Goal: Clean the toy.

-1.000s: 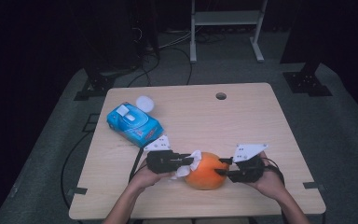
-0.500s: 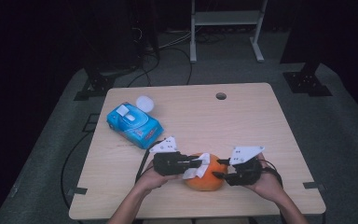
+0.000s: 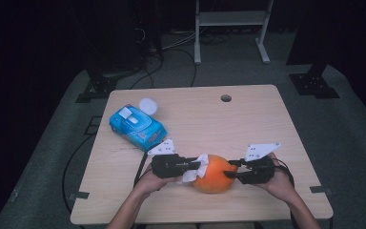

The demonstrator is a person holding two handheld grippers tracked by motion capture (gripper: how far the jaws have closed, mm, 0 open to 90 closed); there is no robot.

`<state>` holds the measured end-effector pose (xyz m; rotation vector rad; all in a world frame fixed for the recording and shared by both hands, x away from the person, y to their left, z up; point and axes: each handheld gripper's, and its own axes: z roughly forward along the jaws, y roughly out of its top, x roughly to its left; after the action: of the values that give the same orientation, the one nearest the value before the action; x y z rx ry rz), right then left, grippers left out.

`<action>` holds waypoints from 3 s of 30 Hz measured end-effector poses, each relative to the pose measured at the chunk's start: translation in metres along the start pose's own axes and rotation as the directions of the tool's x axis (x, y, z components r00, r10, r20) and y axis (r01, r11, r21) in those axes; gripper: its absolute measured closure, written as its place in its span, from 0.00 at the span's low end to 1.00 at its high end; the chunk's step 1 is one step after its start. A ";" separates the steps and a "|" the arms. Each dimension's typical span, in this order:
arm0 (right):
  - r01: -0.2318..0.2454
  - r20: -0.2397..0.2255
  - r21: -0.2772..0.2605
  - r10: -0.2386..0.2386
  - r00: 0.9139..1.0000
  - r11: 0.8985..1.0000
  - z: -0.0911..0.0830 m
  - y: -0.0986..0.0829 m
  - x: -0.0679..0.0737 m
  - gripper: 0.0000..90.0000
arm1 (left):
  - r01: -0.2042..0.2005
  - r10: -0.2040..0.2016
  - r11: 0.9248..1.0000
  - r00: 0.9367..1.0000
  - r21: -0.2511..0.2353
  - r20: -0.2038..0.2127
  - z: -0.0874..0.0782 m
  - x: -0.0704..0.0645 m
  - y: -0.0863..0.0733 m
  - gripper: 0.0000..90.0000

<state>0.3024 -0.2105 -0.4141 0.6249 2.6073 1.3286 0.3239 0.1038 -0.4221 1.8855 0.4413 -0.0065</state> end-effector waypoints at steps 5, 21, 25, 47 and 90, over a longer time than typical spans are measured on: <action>-0.016 -0.027 0.060 0.017 0.999 0.998 -0.004 0.009 0.002 0.45 | -0.004 0.004 1.000 1.000 0.012 0.004 0.003 0.000 -0.002 0.88; 0.121 0.068 0.137 -0.131 0.989 0.983 0.014 0.039 0.033 0.37 | -0.001 0.001 1.000 1.000 0.021 -0.021 0.007 0.001 -0.006 0.87; 0.088 0.054 0.117 -0.095 0.994 0.989 0.015 0.033 0.029 0.38 | -0.011 0.011 1.000 1.000 0.013 -0.025 0.008 0.001 -0.006 0.86; 0.106 0.067 0.105 -0.114 0.991 0.989 0.010 0.025 0.026 0.64 | -0.035 0.035 0.999 0.999 0.000 -0.041 0.005 -0.003 -0.001 0.92; 0.105 -0.049 -0.070 -0.108 0.993 0.992 0.027 0.023 0.011 0.71 | -0.010 0.010 1.000 1.000 0.005 -0.027 -0.014 0.002 0.008 0.92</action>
<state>0.3076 -0.1737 -0.4113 0.4399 2.5840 1.4117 0.3253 0.1147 -0.4103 1.8942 0.4505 0.0245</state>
